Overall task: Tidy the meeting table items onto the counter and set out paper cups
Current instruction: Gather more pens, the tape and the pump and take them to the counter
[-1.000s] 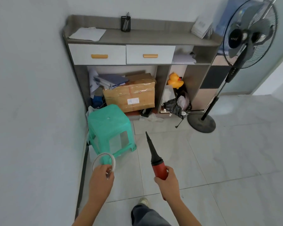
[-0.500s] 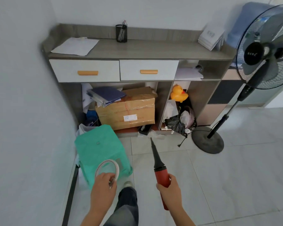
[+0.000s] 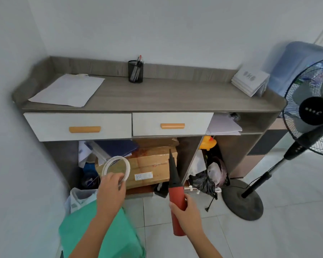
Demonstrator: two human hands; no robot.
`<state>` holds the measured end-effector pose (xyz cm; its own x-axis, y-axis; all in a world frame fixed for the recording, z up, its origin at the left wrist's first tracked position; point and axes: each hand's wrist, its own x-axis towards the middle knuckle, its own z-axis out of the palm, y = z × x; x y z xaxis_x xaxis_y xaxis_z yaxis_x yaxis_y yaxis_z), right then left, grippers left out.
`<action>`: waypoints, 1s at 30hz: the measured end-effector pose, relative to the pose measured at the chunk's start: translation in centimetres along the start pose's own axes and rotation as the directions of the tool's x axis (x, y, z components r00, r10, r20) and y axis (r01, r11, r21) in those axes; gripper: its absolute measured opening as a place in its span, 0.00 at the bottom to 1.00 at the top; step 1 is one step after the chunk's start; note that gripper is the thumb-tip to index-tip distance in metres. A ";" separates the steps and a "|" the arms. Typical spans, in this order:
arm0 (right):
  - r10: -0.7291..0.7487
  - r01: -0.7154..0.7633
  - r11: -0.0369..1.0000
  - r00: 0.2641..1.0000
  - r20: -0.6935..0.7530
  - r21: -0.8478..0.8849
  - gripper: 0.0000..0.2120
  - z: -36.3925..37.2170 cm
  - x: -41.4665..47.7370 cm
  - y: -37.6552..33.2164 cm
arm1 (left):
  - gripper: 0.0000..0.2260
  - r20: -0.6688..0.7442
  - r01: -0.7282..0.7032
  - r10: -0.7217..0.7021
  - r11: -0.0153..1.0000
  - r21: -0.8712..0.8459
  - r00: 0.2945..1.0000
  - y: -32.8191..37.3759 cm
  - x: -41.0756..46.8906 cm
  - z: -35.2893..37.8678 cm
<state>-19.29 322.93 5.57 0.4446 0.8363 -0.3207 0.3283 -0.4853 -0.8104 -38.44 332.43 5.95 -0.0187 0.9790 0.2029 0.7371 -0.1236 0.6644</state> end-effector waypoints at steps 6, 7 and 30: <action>-0.147 0.149 0.988 0.988 -0.054 0.038 0.22 -2.1 8.7 -8.4 | 0.08 -0.082 -0.137 0.142 0.988 0.070 0.986 2.9 11.6 -1.0; -0.191 0.193 0.981 0.980 -0.061 0.033 0.23 -2.4 10.4 -10.0 | 0.09 -0.097 -0.161 0.169 0.983 0.083 0.981 3.5 13.4 -1.1; -0.377 0.553 0.758 0.804 0.459 -0.346 0.28 3.6 40.9 -31.4 | 0.06 -0.153 0.085 -0.021 0.898 0.431 0.988 2.7 38.8 5.7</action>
<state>-14.48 373.29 16.15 -0.1490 0.9728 -0.1772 0.7830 0.0066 -0.6220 -33.38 371.06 11.52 -0.1369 0.9451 0.2966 0.9518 0.0425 0.3038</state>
